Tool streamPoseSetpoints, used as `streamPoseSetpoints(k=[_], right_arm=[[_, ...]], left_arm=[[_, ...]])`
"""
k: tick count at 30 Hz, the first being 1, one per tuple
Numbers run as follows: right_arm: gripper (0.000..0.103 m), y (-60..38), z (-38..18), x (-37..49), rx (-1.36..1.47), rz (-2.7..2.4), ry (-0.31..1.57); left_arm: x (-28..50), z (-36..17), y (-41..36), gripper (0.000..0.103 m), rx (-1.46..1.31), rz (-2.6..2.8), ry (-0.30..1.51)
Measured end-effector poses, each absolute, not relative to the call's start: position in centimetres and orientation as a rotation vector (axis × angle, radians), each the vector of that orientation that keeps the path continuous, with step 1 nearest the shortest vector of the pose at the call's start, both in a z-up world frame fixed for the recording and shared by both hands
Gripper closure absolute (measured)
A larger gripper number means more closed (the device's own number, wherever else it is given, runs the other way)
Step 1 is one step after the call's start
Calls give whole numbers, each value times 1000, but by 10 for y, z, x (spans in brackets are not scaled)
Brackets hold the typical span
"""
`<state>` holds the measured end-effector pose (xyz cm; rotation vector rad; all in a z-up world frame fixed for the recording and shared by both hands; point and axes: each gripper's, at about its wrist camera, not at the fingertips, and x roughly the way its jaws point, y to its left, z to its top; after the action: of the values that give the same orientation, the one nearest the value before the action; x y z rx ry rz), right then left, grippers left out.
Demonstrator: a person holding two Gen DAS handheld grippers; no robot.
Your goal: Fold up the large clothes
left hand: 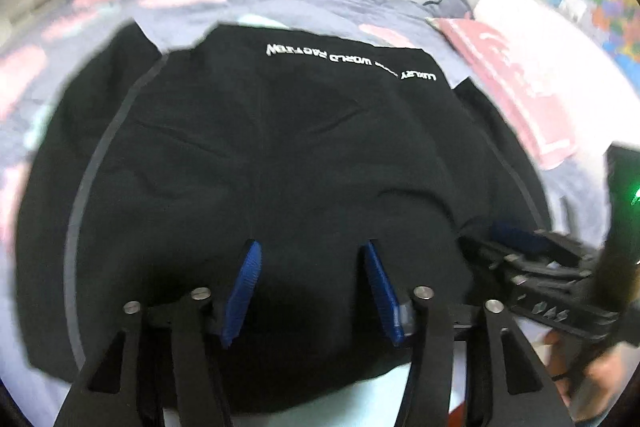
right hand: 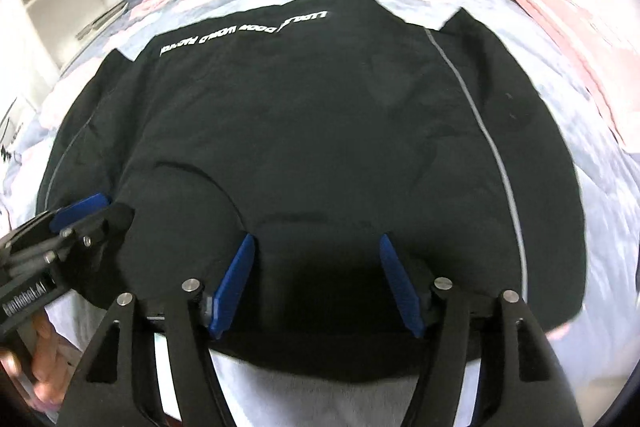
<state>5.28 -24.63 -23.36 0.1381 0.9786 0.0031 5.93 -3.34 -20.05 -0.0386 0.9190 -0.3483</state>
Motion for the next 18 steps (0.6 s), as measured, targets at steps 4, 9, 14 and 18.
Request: streamPoseSetpoints(k=[4, 9, 14, 18], right_arm=[[30, -243, -206, 36, 131, -26, 924], [17, -239, -157, 8, 165, -38, 814], [12, -228, -112, -15, 125, -67, 692], [12, -215, -88, -27, 83, -73, 637]], left_arm=[[41, -172, -42, 42, 122, -227, 861], [9, -120, -48, 40, 277, -83, 715], [-14, -70, -37, 39, 140, -167, 626], [-33, -44, -18, 35, 55, -196, 562]])
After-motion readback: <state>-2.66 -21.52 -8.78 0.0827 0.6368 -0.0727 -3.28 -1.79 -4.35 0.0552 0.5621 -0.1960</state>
